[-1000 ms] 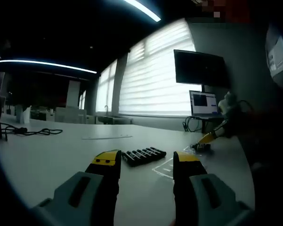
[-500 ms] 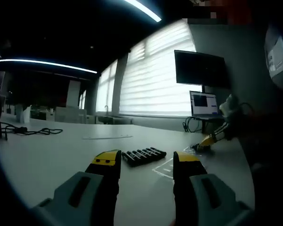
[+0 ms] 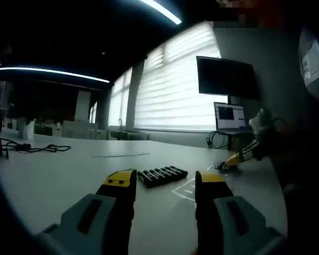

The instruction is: Grip medicine bottles put into box

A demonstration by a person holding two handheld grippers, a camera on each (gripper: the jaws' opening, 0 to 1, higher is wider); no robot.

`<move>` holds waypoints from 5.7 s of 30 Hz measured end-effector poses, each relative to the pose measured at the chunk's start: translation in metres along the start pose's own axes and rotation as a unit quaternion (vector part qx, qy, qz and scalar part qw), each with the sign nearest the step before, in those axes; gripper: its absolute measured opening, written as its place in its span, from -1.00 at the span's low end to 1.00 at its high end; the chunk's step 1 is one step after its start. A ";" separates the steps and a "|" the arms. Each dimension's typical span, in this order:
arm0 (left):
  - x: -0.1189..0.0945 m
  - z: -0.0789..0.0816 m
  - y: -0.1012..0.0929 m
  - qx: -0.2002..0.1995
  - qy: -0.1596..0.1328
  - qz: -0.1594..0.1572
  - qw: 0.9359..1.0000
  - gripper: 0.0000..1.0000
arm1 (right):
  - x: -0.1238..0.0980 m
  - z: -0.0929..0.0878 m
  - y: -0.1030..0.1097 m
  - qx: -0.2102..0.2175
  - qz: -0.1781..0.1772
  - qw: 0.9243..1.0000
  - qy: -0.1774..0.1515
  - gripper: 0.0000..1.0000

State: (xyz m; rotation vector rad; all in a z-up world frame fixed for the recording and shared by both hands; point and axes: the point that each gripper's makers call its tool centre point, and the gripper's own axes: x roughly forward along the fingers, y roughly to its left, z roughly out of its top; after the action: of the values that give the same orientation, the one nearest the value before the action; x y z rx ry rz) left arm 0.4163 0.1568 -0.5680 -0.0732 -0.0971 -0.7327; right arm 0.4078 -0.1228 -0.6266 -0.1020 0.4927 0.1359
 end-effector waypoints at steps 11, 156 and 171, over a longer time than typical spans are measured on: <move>0.000 0.000 0.000 0.001 0.000 0.000 1.000 -0.26 | -0.005 0.029 0.003 0.046 0.033 0.998 -0.027 -0.94; 0.002 -0.006 0.006 -0.012 0.011 0.008 1.000 -0.26 | 0.120 0.051 0.096 -0.323 0.460 0.823 0.080 -0.19; 0.002 -0.005 0.005 -0.008 0.009 0.007 1.000 -0.26 | 0.084 0.076 0.081 -0.316 0.449 0.834 0.050 -0.19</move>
State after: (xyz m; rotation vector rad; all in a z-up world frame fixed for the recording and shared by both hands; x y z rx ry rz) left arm 0.4210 0.1589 -0.5727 -0.0821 -0.0733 -0.7205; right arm 0.5038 -0.0237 -0.6049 -0.5286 0.5536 1.2349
